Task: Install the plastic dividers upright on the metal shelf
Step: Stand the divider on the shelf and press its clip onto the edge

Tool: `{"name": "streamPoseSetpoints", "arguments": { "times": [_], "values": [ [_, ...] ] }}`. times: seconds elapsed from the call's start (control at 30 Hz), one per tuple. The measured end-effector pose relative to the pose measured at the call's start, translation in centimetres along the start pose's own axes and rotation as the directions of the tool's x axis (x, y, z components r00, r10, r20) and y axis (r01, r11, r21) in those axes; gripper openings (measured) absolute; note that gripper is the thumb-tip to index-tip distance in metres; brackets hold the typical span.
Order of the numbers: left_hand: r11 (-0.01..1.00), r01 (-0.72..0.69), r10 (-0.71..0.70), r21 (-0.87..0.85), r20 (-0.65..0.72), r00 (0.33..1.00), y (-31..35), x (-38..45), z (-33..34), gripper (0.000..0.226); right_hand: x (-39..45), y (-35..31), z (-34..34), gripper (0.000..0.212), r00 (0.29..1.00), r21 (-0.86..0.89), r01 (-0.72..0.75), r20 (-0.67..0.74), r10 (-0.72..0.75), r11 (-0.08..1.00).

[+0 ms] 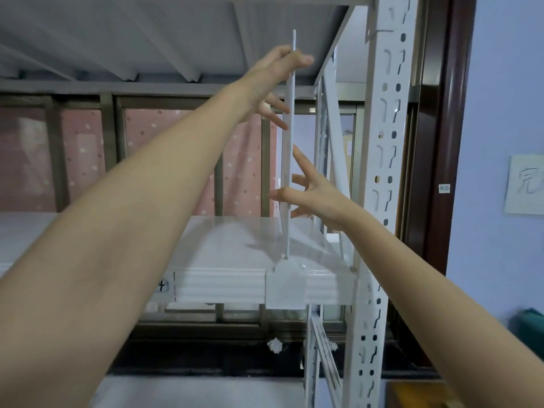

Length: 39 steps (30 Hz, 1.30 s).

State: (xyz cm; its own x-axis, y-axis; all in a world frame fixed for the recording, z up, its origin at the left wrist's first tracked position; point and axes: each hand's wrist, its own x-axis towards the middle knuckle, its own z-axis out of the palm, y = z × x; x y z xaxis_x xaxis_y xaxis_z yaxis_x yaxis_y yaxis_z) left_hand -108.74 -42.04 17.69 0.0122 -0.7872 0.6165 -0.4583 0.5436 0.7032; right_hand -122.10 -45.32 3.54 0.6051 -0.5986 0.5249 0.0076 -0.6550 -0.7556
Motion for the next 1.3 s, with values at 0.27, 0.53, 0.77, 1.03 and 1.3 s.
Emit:
{"name": "streamPoseSetpoints", "arguments": {
  "times": [0.27,0.53,0.77,1.03,1.3],
  "values": [
    [0.999,0.022,-0.022,-0.038,-0.002,1.000,-1.0,0.6,0.3,0.056,0.3,0.2,0.0,0.092,1.000,0.004,-0.030,0.000,0.030,1.000],
    [1.000,-0.015,0.014,0.021,0.055,0.998,-1.6,1.5,0.2,0.071,0.5,0.6,-0.1,0.093,0.999,-0.004,-0.051,0.006,0.051,0.999],
    [0.994,-0.073,0.082,-0.079,0.104,0.991,-3.3,1.8,-0.2,0.087,0.8,1.1,0.2,0.103,0.998,-0.064,-0.044,0.045,0.047,0.997],
    [0.992,-0.112,0.114,-0.065,0.034,0.993,-3.4,1.6,0.1,0.093,1.1,1.5,0.5,0.112,0.994,-0.090,-0.042,0.101,0.051,0.995],
    [0.985,-0.168,0.168,-0.037,0.003,0.986,-3.2,1.6,1.8,0.090,0.5,1.7,0.4,0.110,0.998,-0.057,-0.040,0.049,0.043,0.998]
  ]
}}
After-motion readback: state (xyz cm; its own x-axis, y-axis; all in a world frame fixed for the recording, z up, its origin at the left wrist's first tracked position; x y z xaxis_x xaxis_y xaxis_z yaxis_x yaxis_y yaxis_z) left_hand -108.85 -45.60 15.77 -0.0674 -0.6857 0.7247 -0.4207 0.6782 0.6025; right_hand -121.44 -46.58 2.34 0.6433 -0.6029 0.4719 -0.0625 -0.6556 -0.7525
